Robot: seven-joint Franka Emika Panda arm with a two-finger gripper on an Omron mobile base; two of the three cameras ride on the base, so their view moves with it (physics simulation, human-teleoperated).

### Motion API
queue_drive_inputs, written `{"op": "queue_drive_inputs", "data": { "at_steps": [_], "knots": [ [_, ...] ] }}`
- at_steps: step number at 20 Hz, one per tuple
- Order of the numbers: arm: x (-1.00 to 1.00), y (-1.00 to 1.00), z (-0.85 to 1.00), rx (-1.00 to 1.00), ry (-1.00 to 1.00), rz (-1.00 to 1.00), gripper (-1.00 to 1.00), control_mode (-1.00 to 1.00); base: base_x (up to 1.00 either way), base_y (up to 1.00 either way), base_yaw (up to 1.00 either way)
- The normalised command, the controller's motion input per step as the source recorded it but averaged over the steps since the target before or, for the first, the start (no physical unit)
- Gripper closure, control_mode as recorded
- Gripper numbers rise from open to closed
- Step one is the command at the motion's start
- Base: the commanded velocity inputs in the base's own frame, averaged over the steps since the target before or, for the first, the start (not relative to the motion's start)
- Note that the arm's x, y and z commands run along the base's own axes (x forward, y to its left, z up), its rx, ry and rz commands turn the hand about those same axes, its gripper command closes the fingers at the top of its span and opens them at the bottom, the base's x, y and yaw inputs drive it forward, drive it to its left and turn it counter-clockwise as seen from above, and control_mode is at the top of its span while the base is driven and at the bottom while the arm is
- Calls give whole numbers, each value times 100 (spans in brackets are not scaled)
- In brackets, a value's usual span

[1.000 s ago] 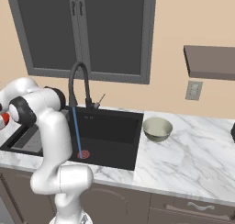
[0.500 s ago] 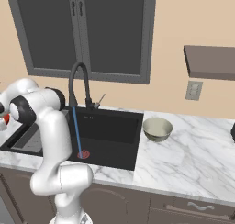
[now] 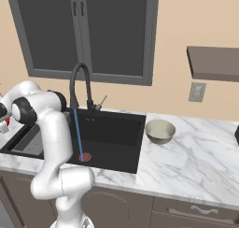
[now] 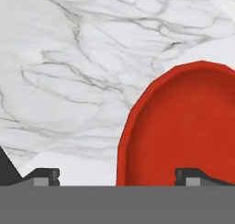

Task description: Rinse each bowl for a few seconds and place them down in the sink or on the counter.

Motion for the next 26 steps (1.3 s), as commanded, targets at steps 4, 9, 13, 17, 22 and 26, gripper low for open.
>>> {"op": "queue_drive_inputs", "data": {
  "at_steps": [4,9,13,17,22,26],
  "knots": [
    [25,24,-10,-2,0,0,-100,-100,0,0,0],
    [22,17,-14,-3,0,0,-100,-100,0,0,0],
    [13,7,-20,-1,0,0,-100,-100,0,0,0],
    [4,1,-17,-1,0,0,-100,-100,0,0,0],
    [7,10,-20,-1,0,0,100,-100,0,0,0],
    [10,7,-19,0,0,0,100,-100,0,0,0]
  ]
}}
